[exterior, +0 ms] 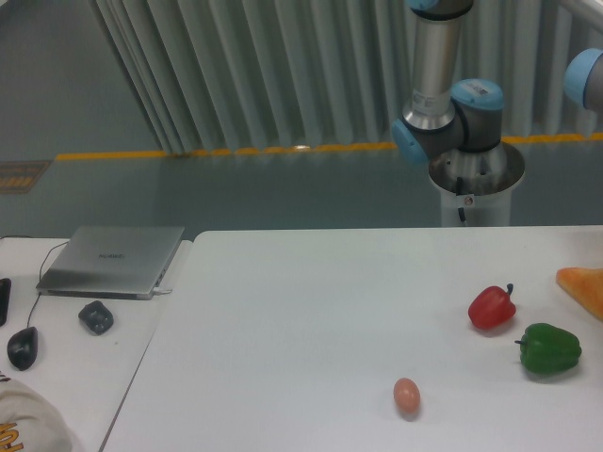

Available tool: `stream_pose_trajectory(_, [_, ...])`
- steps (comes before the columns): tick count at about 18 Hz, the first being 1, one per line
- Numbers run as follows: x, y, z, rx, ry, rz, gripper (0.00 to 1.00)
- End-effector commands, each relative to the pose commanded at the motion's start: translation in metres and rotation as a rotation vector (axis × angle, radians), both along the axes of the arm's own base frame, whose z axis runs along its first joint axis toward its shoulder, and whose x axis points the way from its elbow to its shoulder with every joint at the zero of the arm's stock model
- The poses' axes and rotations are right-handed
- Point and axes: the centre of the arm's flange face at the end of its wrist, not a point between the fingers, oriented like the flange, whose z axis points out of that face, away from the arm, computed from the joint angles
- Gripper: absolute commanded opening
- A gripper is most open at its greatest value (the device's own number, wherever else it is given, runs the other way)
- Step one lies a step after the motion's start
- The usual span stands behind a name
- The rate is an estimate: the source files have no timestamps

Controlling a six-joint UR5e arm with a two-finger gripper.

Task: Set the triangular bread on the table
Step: 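Lift the open gripper up and away from the bread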

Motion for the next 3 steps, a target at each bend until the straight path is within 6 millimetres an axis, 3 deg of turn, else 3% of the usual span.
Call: stream_pose_trajectory(3, [-0.0001, -0.0001, 0.0, -0.001, 0.001, 0.0, 1.0])
